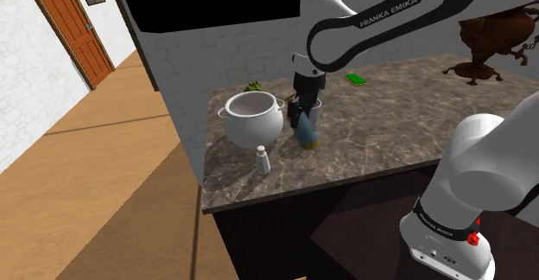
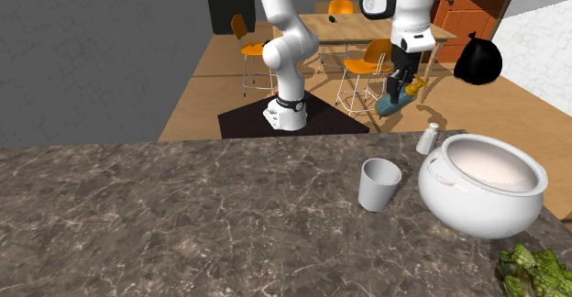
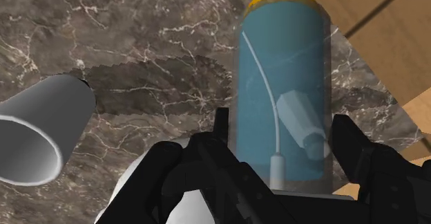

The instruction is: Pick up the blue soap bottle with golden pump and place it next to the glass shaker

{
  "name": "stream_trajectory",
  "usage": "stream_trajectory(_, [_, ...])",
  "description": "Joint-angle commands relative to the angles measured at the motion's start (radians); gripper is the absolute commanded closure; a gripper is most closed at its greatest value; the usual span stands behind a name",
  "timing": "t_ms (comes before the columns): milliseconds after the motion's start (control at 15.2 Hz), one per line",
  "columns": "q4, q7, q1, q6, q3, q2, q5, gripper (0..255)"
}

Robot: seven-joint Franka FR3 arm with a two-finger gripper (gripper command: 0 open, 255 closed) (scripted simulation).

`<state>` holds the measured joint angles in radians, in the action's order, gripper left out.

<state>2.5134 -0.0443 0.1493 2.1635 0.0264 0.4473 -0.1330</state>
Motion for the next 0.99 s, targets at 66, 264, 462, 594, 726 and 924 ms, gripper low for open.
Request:
stream_trajectory(66, [0.042,0.010,0.007,0.040,0.011,0.003,-0.007,255])
stream_trajectory(264, [0.068,0.005,0.008,0.086,0.011,-0.016,-0.011,255])
stream_trajectory(462, [0.093,-0.001,0.010,0.132,0.012,-0.038,-0.016,255])
stream_trajectory(594, [0.109,-0.005,0.012,0.164,0.012,-0.054,-0.019,255])
stream_trajectory(726, [0.123,-0.009,0.013,0.196,0.012,-0.071,-0.023,255])
stream_trajectory(924, [0.143,-0.016,0.016,0.244,0.012,-0.100,-0.029,255])
